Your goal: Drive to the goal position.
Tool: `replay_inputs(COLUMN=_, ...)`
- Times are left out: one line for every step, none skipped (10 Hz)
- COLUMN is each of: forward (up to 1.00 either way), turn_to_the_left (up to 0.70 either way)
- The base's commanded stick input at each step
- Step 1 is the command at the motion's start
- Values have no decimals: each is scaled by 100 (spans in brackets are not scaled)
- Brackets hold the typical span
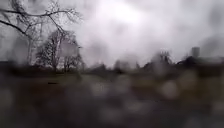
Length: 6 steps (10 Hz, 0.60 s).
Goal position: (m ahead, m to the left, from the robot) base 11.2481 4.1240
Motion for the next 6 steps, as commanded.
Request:
replay_inputs(forward=100, turn_to_the_left=0)
replay_inputs(forward=100, turn_to_the_left=0)
replay_inputs(forward=100, turn_to_the_left=0)
replay_inputs(forward=100, turn_to_the_left=0)
replay_inputs(forward=100, turn_to_the_left=0)
replay_inputs(forward=100, turn_to_the_left=0)
